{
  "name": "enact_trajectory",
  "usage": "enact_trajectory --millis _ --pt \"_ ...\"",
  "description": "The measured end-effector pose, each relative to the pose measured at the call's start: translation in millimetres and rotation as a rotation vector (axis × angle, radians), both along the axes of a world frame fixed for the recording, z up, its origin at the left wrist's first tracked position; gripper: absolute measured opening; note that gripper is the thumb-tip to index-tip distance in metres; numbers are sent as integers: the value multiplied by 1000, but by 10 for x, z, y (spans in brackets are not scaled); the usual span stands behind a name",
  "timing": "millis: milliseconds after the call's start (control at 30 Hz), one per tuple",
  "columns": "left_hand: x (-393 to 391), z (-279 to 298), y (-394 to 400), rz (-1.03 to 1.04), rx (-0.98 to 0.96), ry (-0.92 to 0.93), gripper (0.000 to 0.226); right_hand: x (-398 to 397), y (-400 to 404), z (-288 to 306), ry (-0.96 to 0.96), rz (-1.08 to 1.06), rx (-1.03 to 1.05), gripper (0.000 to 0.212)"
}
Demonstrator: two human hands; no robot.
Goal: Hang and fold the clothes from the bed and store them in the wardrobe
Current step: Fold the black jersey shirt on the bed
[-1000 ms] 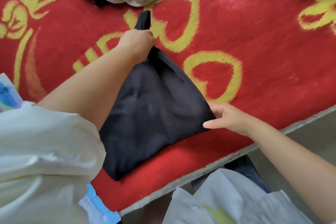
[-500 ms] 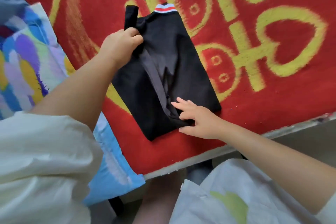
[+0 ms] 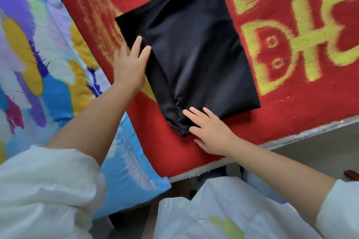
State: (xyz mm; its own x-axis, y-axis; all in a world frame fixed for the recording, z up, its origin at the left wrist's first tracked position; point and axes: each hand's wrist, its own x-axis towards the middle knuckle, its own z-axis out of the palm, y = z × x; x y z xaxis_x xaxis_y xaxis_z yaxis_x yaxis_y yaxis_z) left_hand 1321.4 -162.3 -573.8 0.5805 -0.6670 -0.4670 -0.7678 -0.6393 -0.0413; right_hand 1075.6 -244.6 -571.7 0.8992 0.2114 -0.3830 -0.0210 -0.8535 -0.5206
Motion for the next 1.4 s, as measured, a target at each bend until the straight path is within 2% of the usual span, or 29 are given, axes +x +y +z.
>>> enact_trajectory --millis 100,167,267,333,433,600,767,833,900,967,1033,1100,1167,1300,1400 --pt "-381 -90 405 6 -81 -15 75 -154 -210 48 22 149 19 36" --pt "-600 -154 604 -111 -177 -34 71 -277 -416 97 -28 194 -18 47" --pt "-872 -208 662 -338 -324 -9 54 -417 -849 140 -106 178 -211 73" --pt "-1035 -266 653 -446 -404 55 44 -443 -1099 120 -114 168 -337 69" --pt "-1257 -330 612 -449 -398 117 42 -413 -1289 -28 -84 192 -441 61" --pt "-1401 -426 544 -222 -499 132 41 -313 -1309 -211 -152 241 -550 52" --pt "-1639 -346 494 -129 -462 234 36 -410 -1440 -116 -57 347 -512 55" --pt "-1786 -240 521 -132 -432 328 41 -476 -1477 13 38 406 -457 50" --pt "-1989 -104 584 -150 -407 398 43 -561 -1464 162 154 484 -403 68" --pt "-2181 33 638 -159 -392 494 50 -671 -1433 323 327 544 -316 68" --pt "-2330 217 659 -25 -384 653 48 -760 -1409 453 557 622 -294 57" --pt "-2419 342 669 245 -346 793 46 -807 -1393 591 640 640 -254 51" --pt "-2430 424 645 387 -280 940 43 -793 -1426 691 683 601 -213 48" --pt "-2242 590 544 554 -296 1174 17 -603 -1634 869 683 417 -10 32" --pt "-1942 659 401 734 -357 1272 30 -286 -1830 961 676 113 130 18"
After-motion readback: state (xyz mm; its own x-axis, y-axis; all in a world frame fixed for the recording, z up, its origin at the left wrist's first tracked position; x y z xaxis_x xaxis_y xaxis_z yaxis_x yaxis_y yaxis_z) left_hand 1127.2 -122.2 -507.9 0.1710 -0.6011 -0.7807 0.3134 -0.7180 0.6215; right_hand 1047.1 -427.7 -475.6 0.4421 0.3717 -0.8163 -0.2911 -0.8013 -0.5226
